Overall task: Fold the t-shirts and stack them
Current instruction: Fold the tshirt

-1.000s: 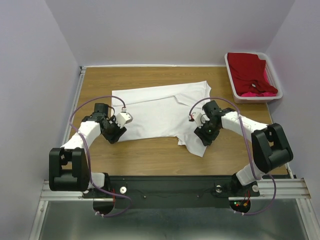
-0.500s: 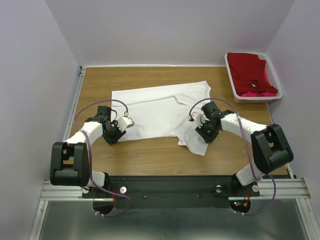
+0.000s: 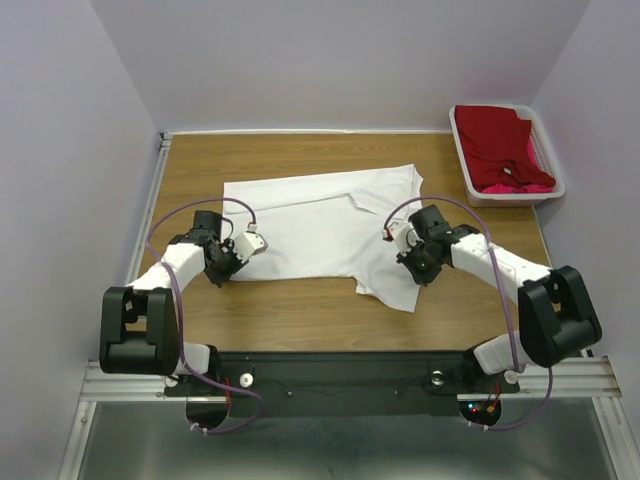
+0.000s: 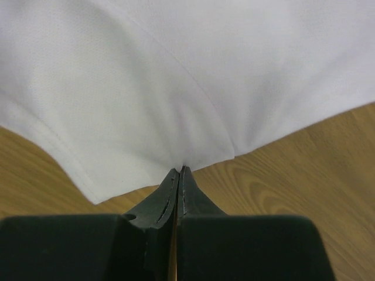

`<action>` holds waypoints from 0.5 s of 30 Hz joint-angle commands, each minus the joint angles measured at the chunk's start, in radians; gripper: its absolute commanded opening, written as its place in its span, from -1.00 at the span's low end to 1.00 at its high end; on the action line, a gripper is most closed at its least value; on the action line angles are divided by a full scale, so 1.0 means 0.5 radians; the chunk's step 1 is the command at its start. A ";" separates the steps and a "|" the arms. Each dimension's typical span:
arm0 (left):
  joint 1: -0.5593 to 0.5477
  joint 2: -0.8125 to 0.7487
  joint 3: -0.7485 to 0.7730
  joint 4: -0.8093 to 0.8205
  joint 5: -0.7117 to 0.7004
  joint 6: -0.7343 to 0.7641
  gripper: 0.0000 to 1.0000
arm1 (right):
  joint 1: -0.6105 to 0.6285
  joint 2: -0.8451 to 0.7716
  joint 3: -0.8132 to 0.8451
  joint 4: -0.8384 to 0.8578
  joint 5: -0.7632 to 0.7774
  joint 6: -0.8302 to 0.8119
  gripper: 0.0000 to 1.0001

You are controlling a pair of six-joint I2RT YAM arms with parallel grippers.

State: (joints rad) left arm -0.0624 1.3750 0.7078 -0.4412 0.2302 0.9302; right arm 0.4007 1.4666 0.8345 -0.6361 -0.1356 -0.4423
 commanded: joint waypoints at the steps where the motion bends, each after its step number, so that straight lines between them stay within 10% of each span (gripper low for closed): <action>1: 0.011 -0.182 0.103 -0.200 0.070 0.036 -1.00 | 0.021 -0.279 0.107 -0.127 0.020 0.044 -0.99; 15: 0.045 -0.296 0.225 -0.372 0.113 0.051 -1.00 | -0.022 -0.445 0.399 -0.354 0.081 -0.005 -0.99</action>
State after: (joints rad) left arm -0.0555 1.2438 0.7479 -0.5941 0.2630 0.9436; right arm 0.4000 1.2274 0.9585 -0.8028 -0.1184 -0.4305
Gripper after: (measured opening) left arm 0.030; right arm 0.020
